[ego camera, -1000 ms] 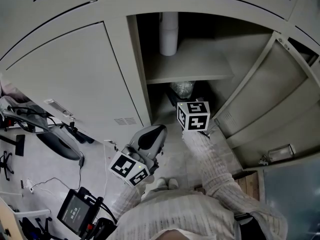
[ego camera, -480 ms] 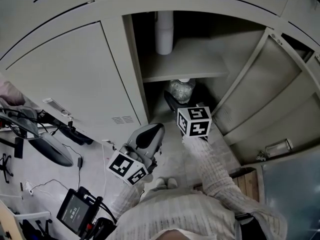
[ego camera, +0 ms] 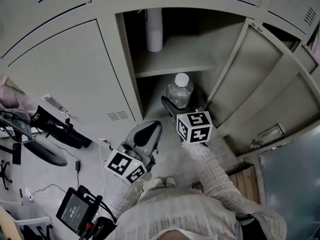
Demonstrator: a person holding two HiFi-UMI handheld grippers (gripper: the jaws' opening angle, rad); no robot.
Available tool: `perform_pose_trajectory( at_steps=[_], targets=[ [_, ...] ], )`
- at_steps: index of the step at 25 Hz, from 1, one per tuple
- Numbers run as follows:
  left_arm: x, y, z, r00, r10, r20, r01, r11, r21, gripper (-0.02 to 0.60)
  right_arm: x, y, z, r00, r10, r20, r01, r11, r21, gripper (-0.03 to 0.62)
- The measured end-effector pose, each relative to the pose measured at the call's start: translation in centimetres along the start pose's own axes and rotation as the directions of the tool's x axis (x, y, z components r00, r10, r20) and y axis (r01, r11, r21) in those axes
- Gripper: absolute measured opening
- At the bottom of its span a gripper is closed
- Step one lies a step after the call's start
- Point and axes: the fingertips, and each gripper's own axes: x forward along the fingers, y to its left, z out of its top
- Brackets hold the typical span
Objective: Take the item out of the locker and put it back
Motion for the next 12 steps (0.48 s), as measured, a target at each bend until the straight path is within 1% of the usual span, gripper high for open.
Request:
perform_pose_trajectory(
  at_steps=[9,12],
  targets=[
    [-0.1,-2.1,0.8,0.999,-0.021,0.025,0.02,0.999,0.036,0.009,-5.0,1.7,1.7,0.998,0.04,0.039,-0.04,0.999,-0.009,0.426],
    [-0.2,-2.9,1.4,0.999,-0.029,0.039,0.028,0.999,0.045,0.008,-6.8,2.2,2.3,0.997,0.053,0.048,-0.052,0.998,-0.025,0.426]
  ],
)
